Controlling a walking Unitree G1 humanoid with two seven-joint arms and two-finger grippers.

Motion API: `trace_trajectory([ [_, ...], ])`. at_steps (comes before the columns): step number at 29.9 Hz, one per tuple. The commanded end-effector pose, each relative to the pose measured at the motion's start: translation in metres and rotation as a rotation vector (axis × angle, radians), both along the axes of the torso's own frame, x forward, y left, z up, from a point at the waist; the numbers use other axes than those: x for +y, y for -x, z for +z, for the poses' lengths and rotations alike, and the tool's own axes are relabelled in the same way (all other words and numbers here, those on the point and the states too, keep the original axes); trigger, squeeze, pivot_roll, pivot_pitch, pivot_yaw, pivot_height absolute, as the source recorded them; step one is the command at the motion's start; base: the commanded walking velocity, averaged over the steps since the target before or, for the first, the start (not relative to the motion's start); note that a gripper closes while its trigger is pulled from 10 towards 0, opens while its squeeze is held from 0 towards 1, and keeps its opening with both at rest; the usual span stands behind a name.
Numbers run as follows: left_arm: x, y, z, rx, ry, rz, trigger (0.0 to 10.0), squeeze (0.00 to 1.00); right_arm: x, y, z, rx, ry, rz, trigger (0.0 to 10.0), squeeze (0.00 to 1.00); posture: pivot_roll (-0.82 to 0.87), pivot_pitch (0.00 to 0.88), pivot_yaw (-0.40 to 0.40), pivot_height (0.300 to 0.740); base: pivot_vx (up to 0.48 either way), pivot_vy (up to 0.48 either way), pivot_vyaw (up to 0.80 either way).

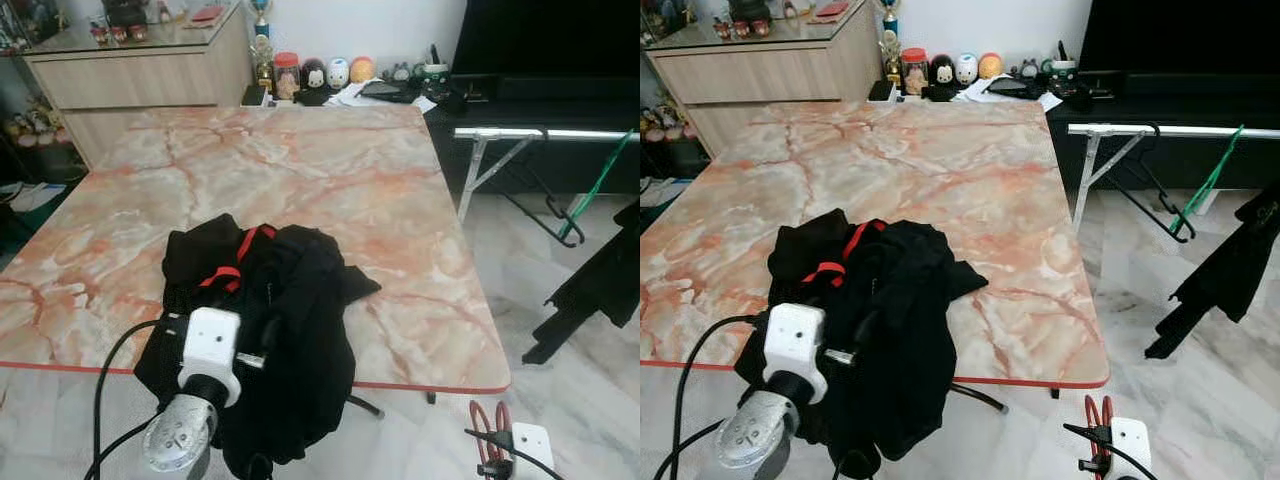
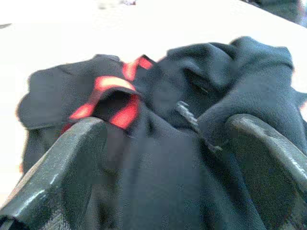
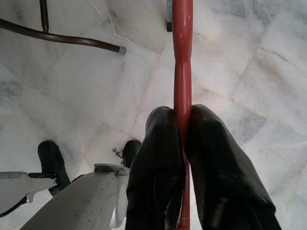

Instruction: Hang hanger

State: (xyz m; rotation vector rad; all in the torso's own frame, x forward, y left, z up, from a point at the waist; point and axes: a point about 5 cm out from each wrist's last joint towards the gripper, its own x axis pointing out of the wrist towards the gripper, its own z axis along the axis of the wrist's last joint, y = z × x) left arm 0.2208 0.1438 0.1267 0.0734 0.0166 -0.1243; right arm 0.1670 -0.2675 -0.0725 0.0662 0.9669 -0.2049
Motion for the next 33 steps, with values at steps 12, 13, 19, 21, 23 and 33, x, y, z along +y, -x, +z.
trace_trajectory([
  [12,0.010,-0.005,0.020,-0.166,0.021,0.147,10.0,0.00,-0.002,0.000,0.001,0.005,0.009,0.010,10.0,0.00,-0.01,0.000,0.001,0.740,0.000,-0.268,0.00],
  [13,0.010,-0.006,0.020,-0.168,0.024,0.147,10.0,0.00,-0.002,0.000,0.001,0.005,0.009,0.010,10.0,0.00,-0.01,0.000,0.000,0.740,0.000,-0.480,0.00],
  [19,0.009,-0.006,0.019,-0.172,0.028,0.138,10.0,0.00,-0.002,0.000,0.001,0.005,0.011,0.008,10.0,0.00,-0.01,0.000,0.000,0.740,0.000,-0.480,0.00],
  [21,0.008,-0.006,0.019,-0.171,0.030,0.134,10.0,0.00,-0.002,-0.001,0.001,0.005,0.011,0.008,10.0,0.00,-0.01,0.000,-0.001,0.740,0.000,-0.480,0.00],
  [23,0.008,-0.006,0.019,-0.173,0.031,0.133,10.0,0.00,-0.002,-0.001,0.001,0.005,0.011,0.010,10.0,0.00,-0.01,0.000,-0.003,0.740,0.000,-0.480,0.00],
  [33,0.006,-0.008,0.020,-0.183,0.038,0.129,10.0,0.00,-0.002,-0.001,0.001,0.004,0.013,0.009,10.0,0.00,-0.01,0.000,-0.003,0.740,0.000,-0.480,0.00],
])
